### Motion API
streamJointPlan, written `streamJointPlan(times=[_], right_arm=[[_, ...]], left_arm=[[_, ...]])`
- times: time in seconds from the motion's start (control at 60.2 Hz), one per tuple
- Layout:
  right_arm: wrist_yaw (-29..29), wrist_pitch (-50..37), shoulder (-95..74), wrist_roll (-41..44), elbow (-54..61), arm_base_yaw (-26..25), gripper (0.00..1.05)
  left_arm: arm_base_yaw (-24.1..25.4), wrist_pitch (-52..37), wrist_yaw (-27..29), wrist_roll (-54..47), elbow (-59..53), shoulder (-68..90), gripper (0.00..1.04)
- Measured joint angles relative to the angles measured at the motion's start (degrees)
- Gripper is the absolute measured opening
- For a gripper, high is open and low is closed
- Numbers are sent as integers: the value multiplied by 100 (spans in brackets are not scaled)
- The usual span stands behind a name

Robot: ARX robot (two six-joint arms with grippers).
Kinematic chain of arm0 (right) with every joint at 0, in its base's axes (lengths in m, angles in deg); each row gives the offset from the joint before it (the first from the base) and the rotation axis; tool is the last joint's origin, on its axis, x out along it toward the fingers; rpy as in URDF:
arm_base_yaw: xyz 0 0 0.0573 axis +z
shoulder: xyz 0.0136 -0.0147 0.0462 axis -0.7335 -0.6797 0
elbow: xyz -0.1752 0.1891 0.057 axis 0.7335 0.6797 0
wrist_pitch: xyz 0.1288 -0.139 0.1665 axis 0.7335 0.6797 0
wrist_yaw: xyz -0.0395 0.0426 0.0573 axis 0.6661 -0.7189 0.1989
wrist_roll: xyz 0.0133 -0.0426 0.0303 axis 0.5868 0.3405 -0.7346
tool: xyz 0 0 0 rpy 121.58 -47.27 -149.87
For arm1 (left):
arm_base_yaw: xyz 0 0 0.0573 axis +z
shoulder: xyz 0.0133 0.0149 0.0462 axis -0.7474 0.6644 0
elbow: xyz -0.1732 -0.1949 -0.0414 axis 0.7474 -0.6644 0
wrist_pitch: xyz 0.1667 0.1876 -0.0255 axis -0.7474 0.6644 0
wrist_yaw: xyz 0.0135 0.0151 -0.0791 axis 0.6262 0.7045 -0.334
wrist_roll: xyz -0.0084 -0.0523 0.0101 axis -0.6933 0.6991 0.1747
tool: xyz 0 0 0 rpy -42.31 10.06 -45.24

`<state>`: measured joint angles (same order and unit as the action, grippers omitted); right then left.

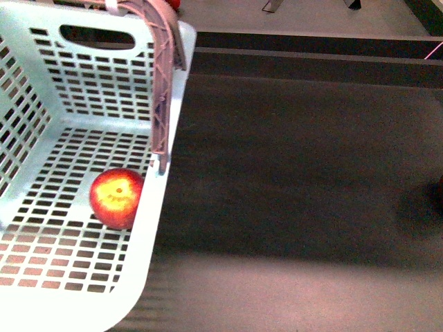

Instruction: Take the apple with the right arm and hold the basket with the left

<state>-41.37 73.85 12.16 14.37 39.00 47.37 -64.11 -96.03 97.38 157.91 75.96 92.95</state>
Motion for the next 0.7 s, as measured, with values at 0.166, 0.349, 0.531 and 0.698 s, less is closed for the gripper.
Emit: streamJointPlan(times=[0.166,0.349,0.531,0.698], right_arm=[[0,0,0,0,0,0,96],[-2,0,0,0,0,0,96],[2,0,0,0,0,0,96],[2,0,0,0,0,0,96]], left_arm=[[236,-39,-138,146,-39,417,6],[282,-92,-588,315,-39,824,6],[409,9,-874,133,-48,1126,6],[518,57,-1064,-98,-61,1161,6]])
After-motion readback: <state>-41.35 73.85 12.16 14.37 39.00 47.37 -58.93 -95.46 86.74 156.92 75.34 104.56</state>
